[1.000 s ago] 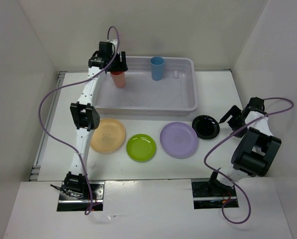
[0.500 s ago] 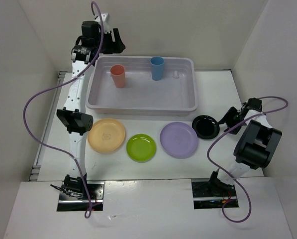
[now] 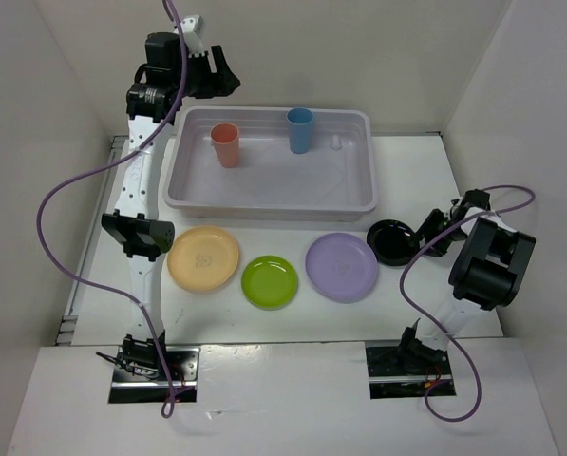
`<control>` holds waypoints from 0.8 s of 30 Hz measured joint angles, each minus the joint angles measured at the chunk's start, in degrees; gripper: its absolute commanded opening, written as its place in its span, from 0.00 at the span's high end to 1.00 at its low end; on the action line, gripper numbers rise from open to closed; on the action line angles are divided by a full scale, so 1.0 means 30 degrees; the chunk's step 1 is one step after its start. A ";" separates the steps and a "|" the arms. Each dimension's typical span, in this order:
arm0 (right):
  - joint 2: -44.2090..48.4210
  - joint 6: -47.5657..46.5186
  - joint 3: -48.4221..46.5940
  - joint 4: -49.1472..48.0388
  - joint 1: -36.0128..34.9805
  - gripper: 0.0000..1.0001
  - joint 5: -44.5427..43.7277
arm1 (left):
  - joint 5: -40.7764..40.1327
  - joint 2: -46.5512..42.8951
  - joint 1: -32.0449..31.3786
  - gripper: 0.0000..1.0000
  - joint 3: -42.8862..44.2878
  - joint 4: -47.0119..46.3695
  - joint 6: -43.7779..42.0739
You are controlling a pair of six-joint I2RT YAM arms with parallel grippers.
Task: Place the mixed dishes into the plastic bin
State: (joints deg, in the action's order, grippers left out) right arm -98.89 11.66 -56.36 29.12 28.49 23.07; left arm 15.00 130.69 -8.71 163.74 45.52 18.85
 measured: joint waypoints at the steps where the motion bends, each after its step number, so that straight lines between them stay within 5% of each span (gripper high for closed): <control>1: -0.0160 0.0007 -0.0073 0.0007 -0.0131 0.51 0.0066 | 0.0073 0.0000 0.0000 0.20 0.0080 0.0036 0.0146; 21: -0.0590 0.0146 -0.0321 -0.0066 -0.0583 0.99 -0.0474 | 0.0503 -0.0051 0.0000 0.19 0.0546 0.0466 0.0379; 24: -0.0474 0.0291 -0.0364 -0.0015 -0.0772 1.00 -0.0933 | 0.0510 -0.0102 0.0000 0.19 0.0546 0.0590 0.0372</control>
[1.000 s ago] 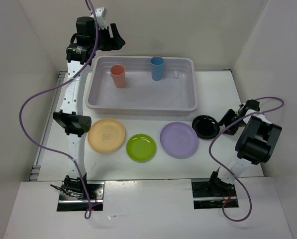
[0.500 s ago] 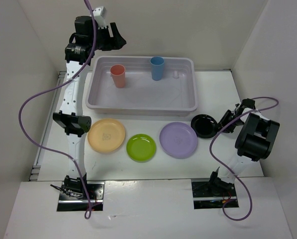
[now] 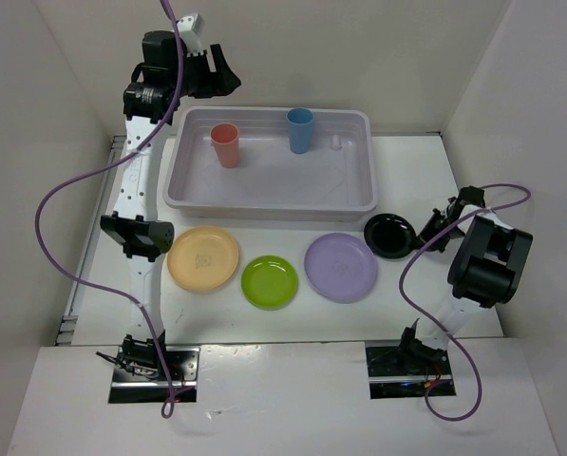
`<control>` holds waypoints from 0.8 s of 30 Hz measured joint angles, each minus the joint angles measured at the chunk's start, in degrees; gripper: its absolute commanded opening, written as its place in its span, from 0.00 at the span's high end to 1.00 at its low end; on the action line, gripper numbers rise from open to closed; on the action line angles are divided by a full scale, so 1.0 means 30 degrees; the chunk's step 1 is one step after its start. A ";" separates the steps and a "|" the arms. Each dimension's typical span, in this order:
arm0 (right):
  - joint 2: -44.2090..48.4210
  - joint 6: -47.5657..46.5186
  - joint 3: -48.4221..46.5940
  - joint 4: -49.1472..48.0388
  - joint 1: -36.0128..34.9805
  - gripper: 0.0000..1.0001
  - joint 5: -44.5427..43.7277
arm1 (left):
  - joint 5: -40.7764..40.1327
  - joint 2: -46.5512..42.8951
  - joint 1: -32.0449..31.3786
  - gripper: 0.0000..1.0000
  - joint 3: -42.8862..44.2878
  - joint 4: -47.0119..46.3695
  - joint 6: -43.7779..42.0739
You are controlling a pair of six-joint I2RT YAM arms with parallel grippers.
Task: Place the mixed dishes into the plastic bin
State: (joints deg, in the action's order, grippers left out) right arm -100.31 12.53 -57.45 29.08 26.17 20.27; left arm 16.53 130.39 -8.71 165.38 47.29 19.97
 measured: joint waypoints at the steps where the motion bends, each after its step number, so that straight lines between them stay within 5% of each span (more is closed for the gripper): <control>1: 0.0131 0.0051 -0.0007 0.0073 -0.0102 1.00 -0.0270 | 0.0007 -0.0029 0.0000 0.19 0.0000 0.0022 0.0000; 24: 0.5566 0.1552 -0.1362 0.2608 -0.1464 1.00 -0.7584 | 0.0342 -0.0313 -0.0226 0.19 0.0000 0.0401 -0.0044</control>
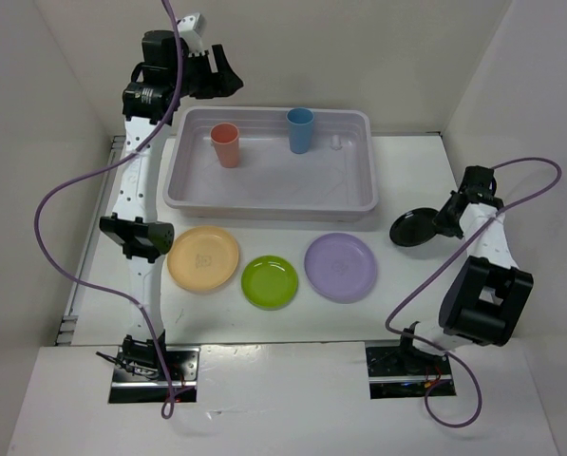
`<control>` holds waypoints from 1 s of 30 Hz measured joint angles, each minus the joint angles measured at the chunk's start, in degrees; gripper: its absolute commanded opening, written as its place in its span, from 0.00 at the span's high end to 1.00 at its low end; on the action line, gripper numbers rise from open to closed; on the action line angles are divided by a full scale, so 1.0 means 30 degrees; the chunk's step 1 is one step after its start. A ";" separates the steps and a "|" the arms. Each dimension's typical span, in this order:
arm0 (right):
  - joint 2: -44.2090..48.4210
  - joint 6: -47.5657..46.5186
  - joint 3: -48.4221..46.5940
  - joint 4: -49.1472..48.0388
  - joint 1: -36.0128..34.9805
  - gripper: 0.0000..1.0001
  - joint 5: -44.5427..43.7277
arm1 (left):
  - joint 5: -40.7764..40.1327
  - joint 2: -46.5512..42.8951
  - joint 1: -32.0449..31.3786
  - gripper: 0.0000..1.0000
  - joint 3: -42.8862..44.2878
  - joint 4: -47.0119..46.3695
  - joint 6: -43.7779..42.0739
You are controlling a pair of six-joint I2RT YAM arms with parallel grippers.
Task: Place the mixed dishes into the plastic bin
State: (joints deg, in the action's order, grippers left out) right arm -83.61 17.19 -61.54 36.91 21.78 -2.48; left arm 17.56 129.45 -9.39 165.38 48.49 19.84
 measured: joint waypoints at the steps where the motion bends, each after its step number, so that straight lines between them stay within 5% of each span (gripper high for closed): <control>1: 0.0182 0.0058 -0.0080 0.0051 0.0000 1.00 0.0000 | 0.0029 -0.0007 -0.0044 0.19 0.0000 0.0007 0.0000; 16: 0.3271 0.1603 -0.4568 0.1858 -0.0721 1.00 -0.0219 | 0.0087 -0.0007 -0.0444 0.19 0.0000 0.0568 -0.0007; 23: 0.3723 0.2448 -0.8684 0.2091 -0.4459 1.00 -0.0372 | 0.0073 -0.0437 -0.0568 0.19 0.0022 0.0882 -0.0007; 30: 0.1013 0.3694 -0.9173 0.0102 -1.0273 1.00 -0.0401 | -0.0262 -0.3563 -0.0576 0.17 -0.0860 0.1683 -0.0175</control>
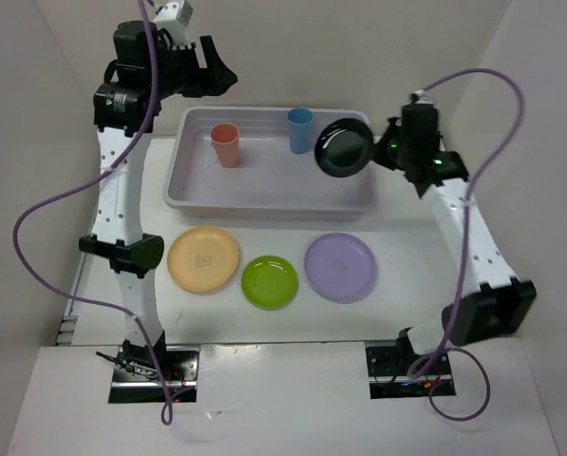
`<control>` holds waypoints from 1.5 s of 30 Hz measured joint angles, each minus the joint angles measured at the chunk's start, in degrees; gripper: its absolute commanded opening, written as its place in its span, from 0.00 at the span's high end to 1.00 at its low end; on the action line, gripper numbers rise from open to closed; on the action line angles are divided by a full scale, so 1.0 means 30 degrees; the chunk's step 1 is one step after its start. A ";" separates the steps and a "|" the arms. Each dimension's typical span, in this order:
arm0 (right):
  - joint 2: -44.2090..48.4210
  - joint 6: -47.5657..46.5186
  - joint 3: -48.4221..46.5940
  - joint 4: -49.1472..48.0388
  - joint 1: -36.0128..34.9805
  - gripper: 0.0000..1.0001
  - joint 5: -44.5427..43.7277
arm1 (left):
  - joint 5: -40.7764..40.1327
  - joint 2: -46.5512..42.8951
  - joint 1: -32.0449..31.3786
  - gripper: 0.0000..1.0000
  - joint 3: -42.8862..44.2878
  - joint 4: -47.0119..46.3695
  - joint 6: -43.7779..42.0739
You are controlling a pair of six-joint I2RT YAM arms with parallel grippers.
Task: Place the mixed dishes into the plastic bin
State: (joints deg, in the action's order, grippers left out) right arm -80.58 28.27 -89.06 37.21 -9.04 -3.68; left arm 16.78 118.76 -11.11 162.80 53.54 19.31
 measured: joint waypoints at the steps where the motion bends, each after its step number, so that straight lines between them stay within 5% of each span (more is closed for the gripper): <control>1: -0.0954 0.0153 0.0000 -0.0444 -0.0860 1.00 -0.0036 | -0.0022 -0.0678 0.0029 0.17 -0.0306 0.0117 -0.0044; 6: -0.7133 0.0517 -0.0845 -0.2047 -0.3424 1.00 0.0117 | -0.0583 -0.4313 0.0284 0.15 -0.2484 0.0576 -0.0525; 16: -1.6087 0.0794 -0.5260 -0.2667 -0.3599 0.98 0.1035 | -0.2681 -1.1781 0.0794 0.14 -1.0236 0.0109 -0.1435; 19: -1.6866 0.0772 -0.6608 -0.2667 -0.3599 0.76 0.1100 | -0.3089 -1.3216 0.1049 0.13 -1.2458 -0.0219 -0.1472; 21: -1.6954 0.0765 -0.6892 -0.2688 -0.3599 0.45 0.0962 | -0.3257 -1.3427 0.1217 0.13 -1.2983 -0.0306 -0.1472; 25: -1.6735 0.0641 -0.6965 -0.2426 -0.3599 0.13 0.0663 | -0.3373 -1.3369 0.1304 0.13 -1.3508 -0.0590 -0.1472; 31: -1.3457 0.0328 -0.7461 -0.0736 -0.3555 0.06 -0.0721 | -0.3038 -1.3559 0.1304 0.13 -1.4928 -0.1464 -0.1479; 35: -0.5530 -0.0051 -0.3927 -0.0911 -0.2565 0.07 -0.0823 | -0.2623 -1.4564 0.1304 0.12 -1.7588 -0.2040 -0.1479; 39: 0.2004 -0.0590 0.0255 -0.0991 0.1698 0.09 0.0007 | -0.1763 -1.5183 0.1304 0.12 -1.9059 -0.2324 -0.1450; 45: 0.4830 -0.2790 0.5340 0.0729 0.3789 0.09 0.1195 | -0.0036 -1.5358 0.1290 0.12 -1.9664 -0.3636 -0.1348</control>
State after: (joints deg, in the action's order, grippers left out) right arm -66.08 19.90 -73.03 39.40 2.33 -0.10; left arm 16.67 72.69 -7.25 103.81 42.63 15.27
